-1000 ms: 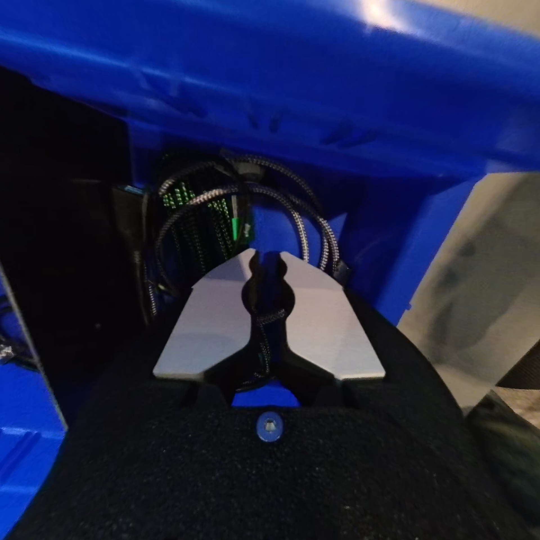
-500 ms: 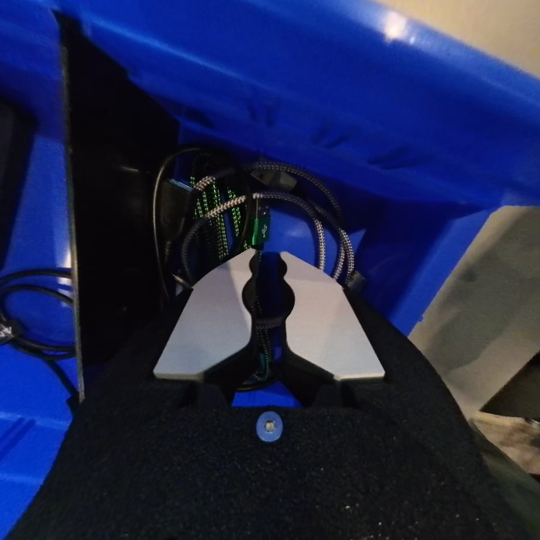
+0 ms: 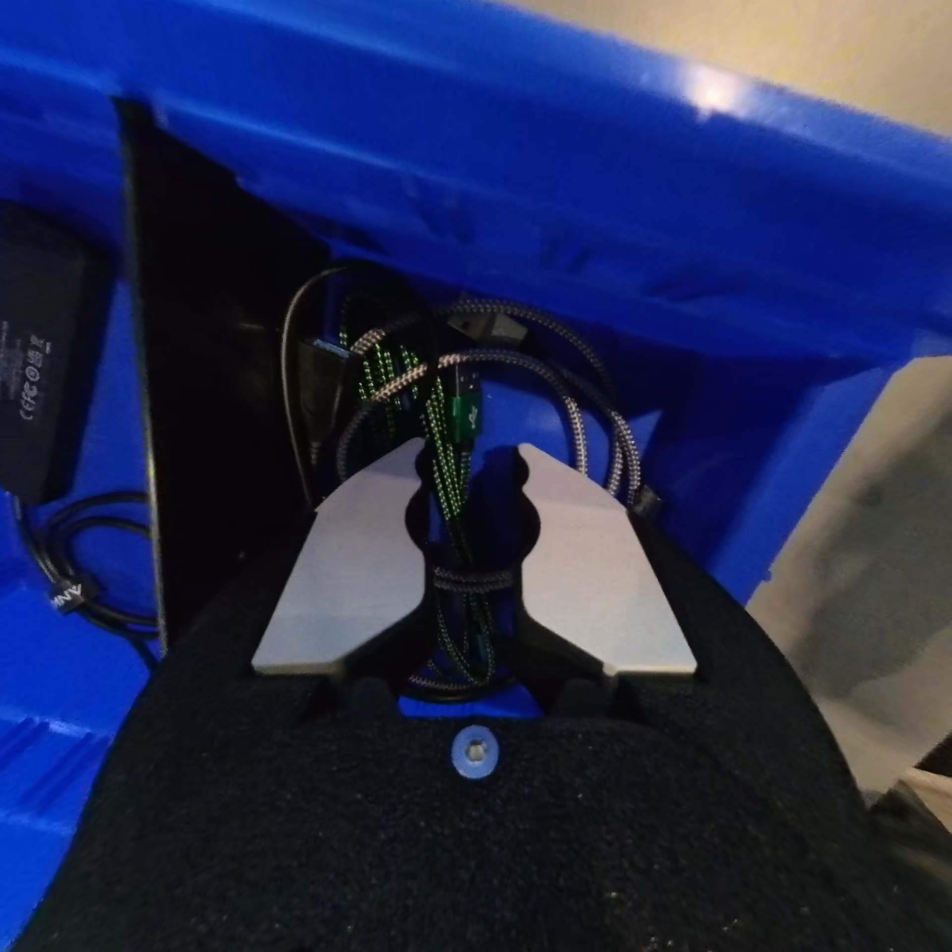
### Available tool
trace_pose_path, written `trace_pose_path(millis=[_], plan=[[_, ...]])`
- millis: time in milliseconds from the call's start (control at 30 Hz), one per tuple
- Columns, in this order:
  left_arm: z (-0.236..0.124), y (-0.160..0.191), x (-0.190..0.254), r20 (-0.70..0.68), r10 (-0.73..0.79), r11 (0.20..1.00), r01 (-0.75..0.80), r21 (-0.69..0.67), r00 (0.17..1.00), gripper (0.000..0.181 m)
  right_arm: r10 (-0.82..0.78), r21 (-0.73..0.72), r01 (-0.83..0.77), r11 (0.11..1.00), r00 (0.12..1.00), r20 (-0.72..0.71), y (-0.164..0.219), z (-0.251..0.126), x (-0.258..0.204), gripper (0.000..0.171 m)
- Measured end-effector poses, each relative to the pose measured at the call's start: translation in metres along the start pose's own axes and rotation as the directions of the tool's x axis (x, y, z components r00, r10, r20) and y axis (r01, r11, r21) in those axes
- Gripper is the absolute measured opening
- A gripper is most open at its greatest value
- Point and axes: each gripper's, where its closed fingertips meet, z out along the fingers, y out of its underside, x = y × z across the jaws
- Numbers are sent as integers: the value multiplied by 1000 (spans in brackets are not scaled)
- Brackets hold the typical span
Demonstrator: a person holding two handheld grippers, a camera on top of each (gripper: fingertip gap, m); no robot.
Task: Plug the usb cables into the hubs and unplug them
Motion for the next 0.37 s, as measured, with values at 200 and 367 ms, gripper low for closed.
trace_pose_path(millis=[200,367], plan=[[0,-1,-2,-56,-42,999,42,6,998,20,5,0,-5,1000,1000,4,0,0,0,9],[-1,-6,4,-86,-29,998,33,45,996,19,6,2,-6,1000,1000,6,0,-1,0,9]])
